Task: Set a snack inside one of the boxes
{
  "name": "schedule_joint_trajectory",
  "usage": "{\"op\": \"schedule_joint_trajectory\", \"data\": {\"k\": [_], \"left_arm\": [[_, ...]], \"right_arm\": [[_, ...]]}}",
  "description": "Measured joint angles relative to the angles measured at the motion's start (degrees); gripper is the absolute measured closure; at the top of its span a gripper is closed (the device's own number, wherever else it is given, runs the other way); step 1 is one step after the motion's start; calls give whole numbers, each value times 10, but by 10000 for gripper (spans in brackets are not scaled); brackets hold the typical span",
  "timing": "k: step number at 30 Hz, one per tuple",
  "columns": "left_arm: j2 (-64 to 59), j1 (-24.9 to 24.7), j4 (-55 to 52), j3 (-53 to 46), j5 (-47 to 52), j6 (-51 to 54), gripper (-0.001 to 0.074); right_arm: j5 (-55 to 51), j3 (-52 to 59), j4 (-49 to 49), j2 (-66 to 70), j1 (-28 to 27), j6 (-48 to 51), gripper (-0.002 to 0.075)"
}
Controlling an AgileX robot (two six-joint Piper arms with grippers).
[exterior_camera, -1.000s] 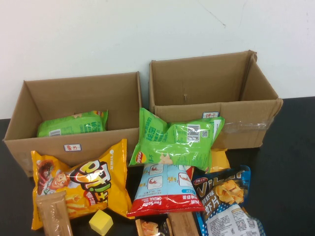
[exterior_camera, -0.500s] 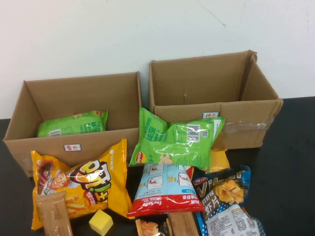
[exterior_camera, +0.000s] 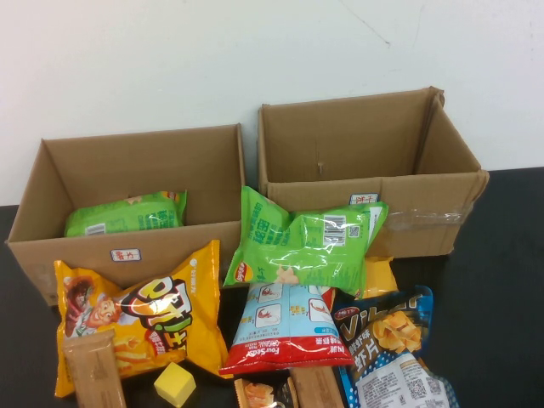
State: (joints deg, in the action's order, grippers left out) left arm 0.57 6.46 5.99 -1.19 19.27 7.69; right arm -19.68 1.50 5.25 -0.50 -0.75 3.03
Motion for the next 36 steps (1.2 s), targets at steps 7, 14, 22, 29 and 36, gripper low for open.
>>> {"op": "schedule_joint_trajectory", "data": {"k": [7,14,22,29,36], "left_arm": [[0,0,0,0,0,0,738],[0,0,0,0,0,0,738],[0,0,0,0,0,0,738],[0,0,0,0,0,0,738],[0,0,0,0,0,0,737]], "right_arm": [[0,0,0,0,21,0,727],[0,0,0,0,21,0,727],[0,0,0,0,21,0,727],[-56,-57,-1,0,21,0,727],[-207,-314,-17,5,21,0,727]]}}
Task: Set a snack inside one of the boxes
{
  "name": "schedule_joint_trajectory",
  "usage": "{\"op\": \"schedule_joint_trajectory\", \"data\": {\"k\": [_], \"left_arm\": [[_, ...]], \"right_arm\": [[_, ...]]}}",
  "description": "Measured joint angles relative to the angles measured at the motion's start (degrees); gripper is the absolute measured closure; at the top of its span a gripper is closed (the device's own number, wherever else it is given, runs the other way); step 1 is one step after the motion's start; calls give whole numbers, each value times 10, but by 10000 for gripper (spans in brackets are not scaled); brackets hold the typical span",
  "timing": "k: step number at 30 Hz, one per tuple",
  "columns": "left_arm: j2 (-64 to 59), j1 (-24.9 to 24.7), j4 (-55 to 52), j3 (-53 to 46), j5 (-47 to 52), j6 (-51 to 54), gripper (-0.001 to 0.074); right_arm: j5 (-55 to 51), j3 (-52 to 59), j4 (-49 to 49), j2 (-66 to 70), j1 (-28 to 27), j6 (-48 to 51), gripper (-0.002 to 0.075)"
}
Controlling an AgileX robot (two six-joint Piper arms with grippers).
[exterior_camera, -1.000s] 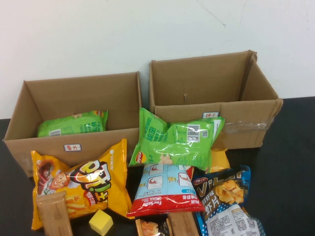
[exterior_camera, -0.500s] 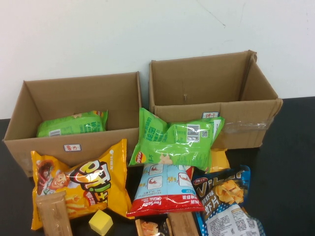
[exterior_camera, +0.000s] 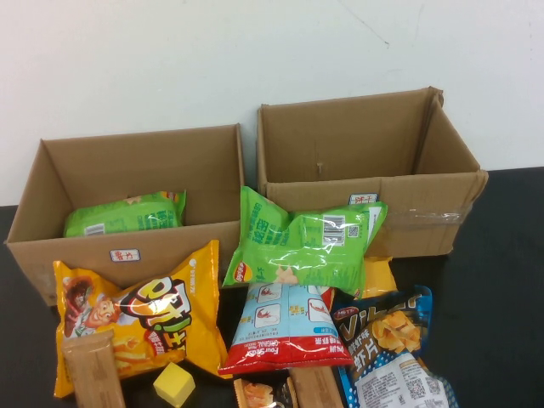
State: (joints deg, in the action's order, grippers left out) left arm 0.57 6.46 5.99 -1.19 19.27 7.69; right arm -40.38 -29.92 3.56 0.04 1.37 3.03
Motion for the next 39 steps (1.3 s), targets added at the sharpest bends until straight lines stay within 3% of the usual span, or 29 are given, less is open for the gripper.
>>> {"op": "schedule_joint_trajectory", "data": {"k": [5,12,16,23,26,33,39], "left_arm": [[0,0,0,0,0,0,737],[0,0,0,0,0,0,737],[0,0,0,0,0,0,738],[0,0,0,0,0,0,738],[0,0,0,0,0,0,737],[0,0,0,0,0,0,738],[0,0,0,0,0,0,738]], "right_arm": [[2,-22,-8,25,0,0,727],[31,38,-15,80,0,7,727],[64,37,-15,151,1,99,727],[69,-61,0,321,80,128,704],[35,-109,17,403,138,129,610],[27,-204,71,602,276,130,187],[5,-307,120,766,356,137,116]]}}
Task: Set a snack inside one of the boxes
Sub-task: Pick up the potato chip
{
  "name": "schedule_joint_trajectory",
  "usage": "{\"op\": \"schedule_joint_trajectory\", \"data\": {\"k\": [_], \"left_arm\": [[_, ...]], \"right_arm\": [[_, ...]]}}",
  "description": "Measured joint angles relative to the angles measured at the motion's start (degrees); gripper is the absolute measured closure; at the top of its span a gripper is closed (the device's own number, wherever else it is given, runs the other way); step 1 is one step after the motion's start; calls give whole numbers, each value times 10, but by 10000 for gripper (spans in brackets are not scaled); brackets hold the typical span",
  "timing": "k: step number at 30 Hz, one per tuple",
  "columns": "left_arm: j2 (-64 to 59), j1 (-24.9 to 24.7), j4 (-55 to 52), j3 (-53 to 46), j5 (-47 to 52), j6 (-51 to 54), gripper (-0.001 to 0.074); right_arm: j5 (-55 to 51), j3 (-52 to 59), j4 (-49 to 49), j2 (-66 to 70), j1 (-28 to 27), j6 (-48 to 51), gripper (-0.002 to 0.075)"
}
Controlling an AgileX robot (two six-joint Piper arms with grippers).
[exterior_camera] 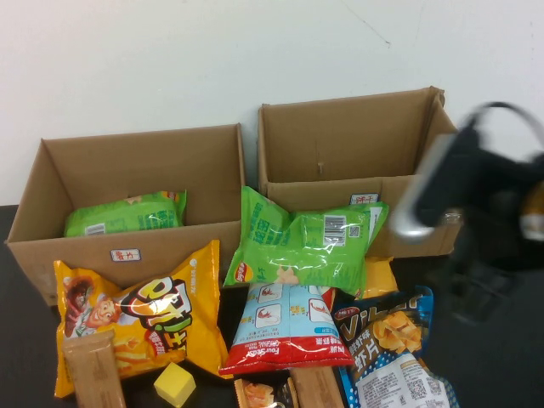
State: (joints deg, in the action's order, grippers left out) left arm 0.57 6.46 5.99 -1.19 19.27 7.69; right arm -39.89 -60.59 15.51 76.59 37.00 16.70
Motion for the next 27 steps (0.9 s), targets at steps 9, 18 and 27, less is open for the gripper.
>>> {"op": "schedule_joint_trajectory", "data": {"k": [9,18,27], "left_arm": [[0,0,0,0,0,0,738],[0,0,0,0,0,0,738],[0,0,0,0,0,0,738]], "right_arm": [[72,-114,120,170,64,28,109],[166,-193,145,298,79,7,109],[176,-292,148,407,79,-45,109]]}}
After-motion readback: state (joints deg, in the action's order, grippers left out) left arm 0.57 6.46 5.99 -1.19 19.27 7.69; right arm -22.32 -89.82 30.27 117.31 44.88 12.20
